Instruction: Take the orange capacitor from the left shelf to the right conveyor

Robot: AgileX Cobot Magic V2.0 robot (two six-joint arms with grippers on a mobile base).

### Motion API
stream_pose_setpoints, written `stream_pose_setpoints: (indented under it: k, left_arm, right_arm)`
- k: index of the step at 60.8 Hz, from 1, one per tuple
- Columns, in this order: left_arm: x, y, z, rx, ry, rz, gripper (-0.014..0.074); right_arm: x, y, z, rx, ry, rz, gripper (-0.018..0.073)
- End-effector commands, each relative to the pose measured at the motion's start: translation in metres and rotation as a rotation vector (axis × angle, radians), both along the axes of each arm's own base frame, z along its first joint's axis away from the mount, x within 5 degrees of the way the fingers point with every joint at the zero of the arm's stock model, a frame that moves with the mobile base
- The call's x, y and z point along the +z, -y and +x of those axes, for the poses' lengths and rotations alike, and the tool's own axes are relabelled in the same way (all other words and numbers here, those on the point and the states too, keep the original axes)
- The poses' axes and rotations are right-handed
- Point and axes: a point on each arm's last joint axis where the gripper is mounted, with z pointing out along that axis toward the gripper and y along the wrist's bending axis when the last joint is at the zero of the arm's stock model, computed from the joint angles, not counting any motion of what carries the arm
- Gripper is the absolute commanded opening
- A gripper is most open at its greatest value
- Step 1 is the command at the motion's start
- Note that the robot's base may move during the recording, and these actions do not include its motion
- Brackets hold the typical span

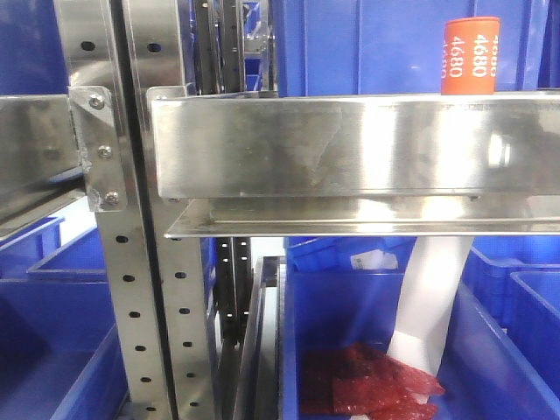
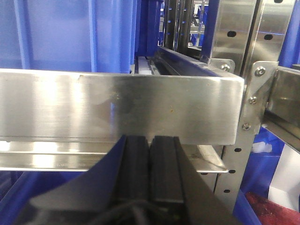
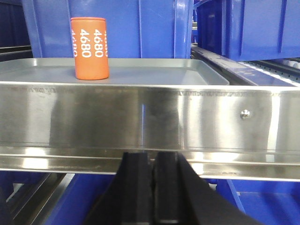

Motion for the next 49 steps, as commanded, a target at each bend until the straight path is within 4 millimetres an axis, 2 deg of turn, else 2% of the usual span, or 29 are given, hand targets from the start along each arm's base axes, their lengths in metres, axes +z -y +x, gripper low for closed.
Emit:
stream_pose_setpoints:
  k: [1, 49]
  left_arm:
    - [0.0106, -0.0004, -0.0016, -0.001, 0.106, -0.015, -0.0127]
    - [0.0106, -0.0004, -0.0016, -0.001, 0.106, -0.015, -0.0127]
  right_arm:
    - [0.0098, 0.0003, -0.0015, -0.004, 0.102, -0.005, 0.0057]
    - [0.0101, 0.0003, -0.0015, -0.004, 0.106, -0.005, 0.0057]
